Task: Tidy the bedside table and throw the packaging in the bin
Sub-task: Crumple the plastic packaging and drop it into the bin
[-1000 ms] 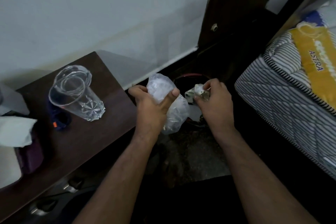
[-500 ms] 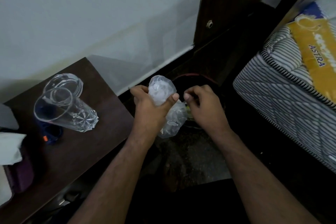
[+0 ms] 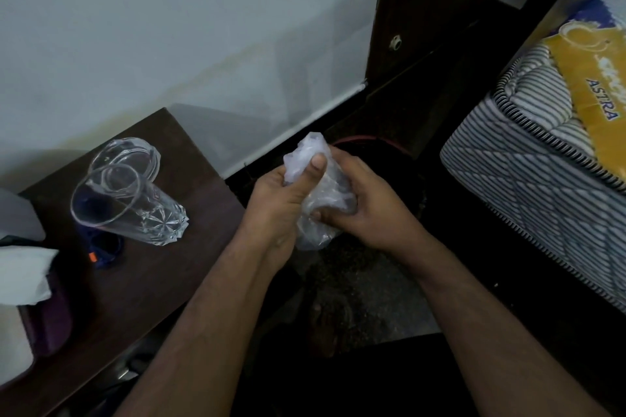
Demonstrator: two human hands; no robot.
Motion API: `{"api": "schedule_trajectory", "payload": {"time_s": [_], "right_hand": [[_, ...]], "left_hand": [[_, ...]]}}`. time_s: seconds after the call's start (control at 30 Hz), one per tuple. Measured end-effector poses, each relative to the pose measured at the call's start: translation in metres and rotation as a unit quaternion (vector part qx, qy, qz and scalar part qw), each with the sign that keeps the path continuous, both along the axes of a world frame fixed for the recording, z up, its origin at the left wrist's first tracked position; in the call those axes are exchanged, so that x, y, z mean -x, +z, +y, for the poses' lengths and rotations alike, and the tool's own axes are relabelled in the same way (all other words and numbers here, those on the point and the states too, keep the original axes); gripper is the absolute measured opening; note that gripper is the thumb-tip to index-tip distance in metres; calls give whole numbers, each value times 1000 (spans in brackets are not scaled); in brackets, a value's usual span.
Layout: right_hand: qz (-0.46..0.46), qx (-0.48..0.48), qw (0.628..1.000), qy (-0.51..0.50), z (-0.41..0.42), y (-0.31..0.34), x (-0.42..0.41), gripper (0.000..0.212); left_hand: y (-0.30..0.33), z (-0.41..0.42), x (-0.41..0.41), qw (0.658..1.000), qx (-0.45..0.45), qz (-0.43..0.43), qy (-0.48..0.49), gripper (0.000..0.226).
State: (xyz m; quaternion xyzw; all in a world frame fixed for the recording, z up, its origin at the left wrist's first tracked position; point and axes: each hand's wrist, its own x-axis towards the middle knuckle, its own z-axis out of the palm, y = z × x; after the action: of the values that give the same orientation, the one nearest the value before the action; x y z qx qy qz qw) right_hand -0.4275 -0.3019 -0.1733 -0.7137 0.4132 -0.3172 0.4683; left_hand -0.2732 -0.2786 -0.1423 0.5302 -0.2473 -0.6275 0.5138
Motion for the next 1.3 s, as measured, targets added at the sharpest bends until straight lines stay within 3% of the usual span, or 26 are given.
{"api": "schedule_trajectory", "payload": {"time_s": [0.1, 0.23, 0.3, 0.4, 0.53, 0.63, 0.73, 0.8, 0.9, 0.97, 1.03, 1.2, 1.3], "right_hand": [[32, 30, 993, -106, -4, 0, 5, 67], [-6, -17, 985, -174, -6, 1, 9, 42], [-36, -53, 988, -139, -7, 1, 11, 49], [-83, -141, 985, -48, -8, 5, 16, 78], [-146, -173, 971, -69, -9, 4, 20, 89], [-24, -104, 994, 2, -11, -11, 25, 109], [105, -4, 994, 38, -11, -17, 25, 78], [115, 32, 993, -13, -13, -13, 25, 61], [131, 79, 973, -171, -18, -9, 32, 47], [161, 75, 944, -277, -19, -7, 39, 44], [198, 59, 924, -323, -18, -4, 43, 44], [230, 27, 920, -316, -15, -9, 41, 44], [334, -59, 907, -250, -15, -21, 39, 64]], "left_hand": [[-3, -2, 3, 998, 18, -44, -34, 39], [-13, -2, 10, 977, 66, -193, -57, 56], [-17, -4, 10, 974, 65, -211, -44, 50], [-22, -11, 0, 975, 47, -217, 18, 38], [-23, -15, -6, 955, 70, -287, 38, 31], [-21, -12, -2, 929, 91, -357, -28, 50], [-21, -9, 0, 907, 97, -394, -114, 63], [-18, -8, 2, 909, 112, -382, -121, 68], [-14, -7, 10, 897, 129, -405, -121, 69], [-12, -6, 12, 890, 119, -419, -132, 63], [-13, -6, 11, 878, 107, -447, -135, 59], [-16, -7, 11, 837, 85, -518, -157, 53], [-14, -7, 12, 827, 92, -530, -162, 54]]}}
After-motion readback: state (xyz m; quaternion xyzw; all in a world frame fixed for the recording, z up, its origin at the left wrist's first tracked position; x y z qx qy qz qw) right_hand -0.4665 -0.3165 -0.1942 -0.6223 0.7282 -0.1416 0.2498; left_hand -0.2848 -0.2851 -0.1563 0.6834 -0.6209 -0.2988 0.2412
